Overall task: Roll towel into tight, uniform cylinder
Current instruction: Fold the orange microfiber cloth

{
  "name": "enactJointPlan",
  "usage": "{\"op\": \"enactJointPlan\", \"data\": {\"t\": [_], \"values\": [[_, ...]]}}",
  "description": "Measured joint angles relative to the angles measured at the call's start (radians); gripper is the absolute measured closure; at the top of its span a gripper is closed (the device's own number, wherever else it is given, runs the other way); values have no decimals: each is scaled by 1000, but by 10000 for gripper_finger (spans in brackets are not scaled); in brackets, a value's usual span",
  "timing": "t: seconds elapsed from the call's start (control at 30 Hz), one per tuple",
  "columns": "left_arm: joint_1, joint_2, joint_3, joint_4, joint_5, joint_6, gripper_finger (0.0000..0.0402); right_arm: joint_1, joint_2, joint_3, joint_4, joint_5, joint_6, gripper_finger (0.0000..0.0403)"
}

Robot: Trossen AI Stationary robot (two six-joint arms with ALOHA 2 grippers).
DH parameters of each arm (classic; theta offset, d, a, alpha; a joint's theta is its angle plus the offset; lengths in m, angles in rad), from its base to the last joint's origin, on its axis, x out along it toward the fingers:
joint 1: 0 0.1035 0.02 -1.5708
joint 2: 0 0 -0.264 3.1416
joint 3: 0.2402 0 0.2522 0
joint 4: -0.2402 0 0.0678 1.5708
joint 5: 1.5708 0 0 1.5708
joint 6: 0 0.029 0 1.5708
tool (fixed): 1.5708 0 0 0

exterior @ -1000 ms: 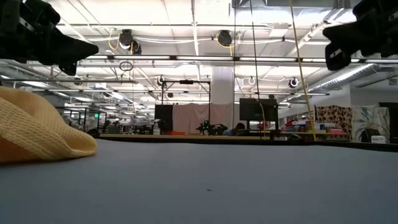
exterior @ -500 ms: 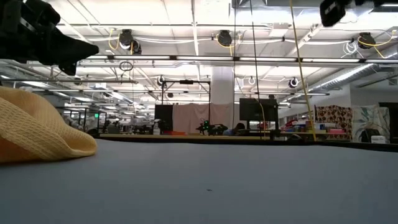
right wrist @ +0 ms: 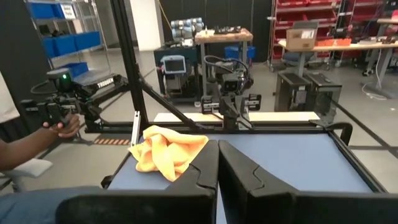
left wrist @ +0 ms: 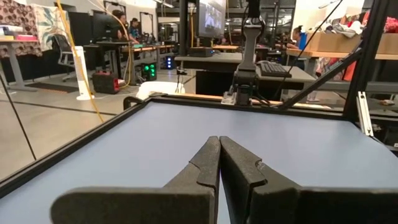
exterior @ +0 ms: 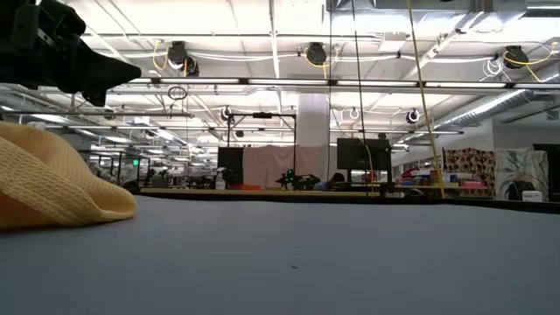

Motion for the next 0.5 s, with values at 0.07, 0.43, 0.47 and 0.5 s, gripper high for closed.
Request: {"op": "enactJointPlan", "data": {"t": [0.07, 0.43, 0.47, 0.5], "values": [[0, 0, 0, 0, 0, 0, 384, 0, 25, 18, -15, 0, 0, 403], [0, 0, 0, 10, -4, -6, 384, 0, 139, 98, -92, -3, 0, 403], [0, 0, 0, 13, -4, -6, 384, 0, 145, 98, -99, -3, 0, 403], [0, 0, 0, 14, -4, -6, 384, 0, 150, 98, -107, -3, 0, 403]]}}
